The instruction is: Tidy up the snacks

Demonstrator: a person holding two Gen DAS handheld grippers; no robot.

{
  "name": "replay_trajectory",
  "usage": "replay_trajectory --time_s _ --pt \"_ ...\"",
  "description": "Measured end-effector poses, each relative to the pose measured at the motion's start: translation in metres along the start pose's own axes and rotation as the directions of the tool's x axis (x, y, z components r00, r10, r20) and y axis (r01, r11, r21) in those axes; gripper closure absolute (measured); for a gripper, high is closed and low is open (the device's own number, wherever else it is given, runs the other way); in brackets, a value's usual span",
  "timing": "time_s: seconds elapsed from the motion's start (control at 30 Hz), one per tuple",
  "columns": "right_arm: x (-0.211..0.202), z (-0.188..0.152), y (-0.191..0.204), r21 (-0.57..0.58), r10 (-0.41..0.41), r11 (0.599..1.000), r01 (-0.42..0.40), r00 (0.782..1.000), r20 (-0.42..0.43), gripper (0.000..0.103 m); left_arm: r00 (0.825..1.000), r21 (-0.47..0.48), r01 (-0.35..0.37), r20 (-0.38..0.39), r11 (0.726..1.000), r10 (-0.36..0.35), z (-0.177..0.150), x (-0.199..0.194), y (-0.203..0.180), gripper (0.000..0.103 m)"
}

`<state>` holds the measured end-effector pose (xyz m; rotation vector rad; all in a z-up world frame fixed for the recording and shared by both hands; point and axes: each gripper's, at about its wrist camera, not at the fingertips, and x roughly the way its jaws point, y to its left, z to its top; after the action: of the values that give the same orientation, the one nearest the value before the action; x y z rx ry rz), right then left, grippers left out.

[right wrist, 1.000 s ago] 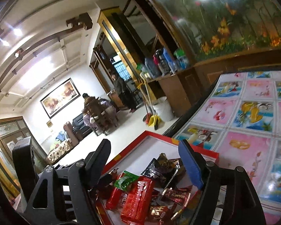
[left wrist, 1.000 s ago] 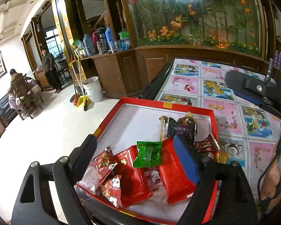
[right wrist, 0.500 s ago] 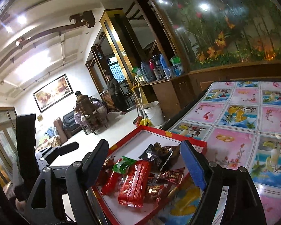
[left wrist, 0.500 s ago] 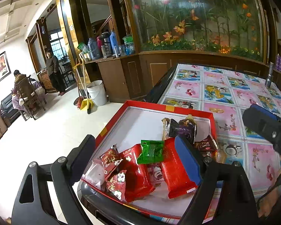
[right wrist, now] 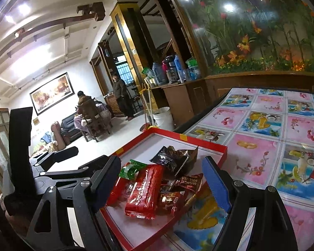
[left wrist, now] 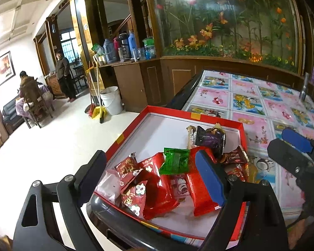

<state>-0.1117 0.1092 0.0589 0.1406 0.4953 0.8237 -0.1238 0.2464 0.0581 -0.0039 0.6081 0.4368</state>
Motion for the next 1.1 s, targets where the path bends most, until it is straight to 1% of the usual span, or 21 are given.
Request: replay_trajectory --time_s 0.1,0.13,0.2,0.4,0.57,0.73,1.1 --pt "-0.002 -0.006 0.007 -0.013 -0.065 0.998 0.065 0.998 0.013 0.021 0.999 -0.043 0.036 0.012 0.998 -0.036 -0.001 -0.002 0.007 0.015" --pt "-0.003 -0.008 0.009 -0.014 -0.084 0.996 0.084 0.996 0.017 0.021 0.999 -0.059 0.037 0.019 0.998 -0.036 -0.001 -0.003 0.01 0.015" --pt "-0.004 -0.01 0.01 -0.01 -0.099 0.995 0.099 0.995 0.027 0.021 1.0 -0.069 0.012 0.024 0.998 -0.011 0.001 -0.004 0.013 0.013" --pt "-0.002 -0.012 0.007 -0.005 -0.093 0.996 0.093 0.996 0.011 0.02 0.999 -0.079 -0.043 0.022 0.996 0.045 -0.001 -0.003 0.019 0.012" --pt "-0.002 -0.015 0.015 -0.031 -0.092 0.995 0.092 0.996 0.003 0.02 0.995 -0.068 -0.093 0.015 0.993 0.094 -0.003 -0.001 0.018 0.012" --pt "-0.003 -0.016 0.02 -0.038 -0.096 0.995 0.096 0.995 0.003 0.02 0.997 -0.073 -0.073 0.012 0.995 0.074 -0.005 -0.002 0.018 0.012" --pt "-0.003 -0.018 0.026 -0.045 -0.093 0.995 0.093 0.996 -0.006 0.02 0.997 -0.078 -0.075 0.01 0.994 0.076 -0.007 -0.003 0.018 0.012"
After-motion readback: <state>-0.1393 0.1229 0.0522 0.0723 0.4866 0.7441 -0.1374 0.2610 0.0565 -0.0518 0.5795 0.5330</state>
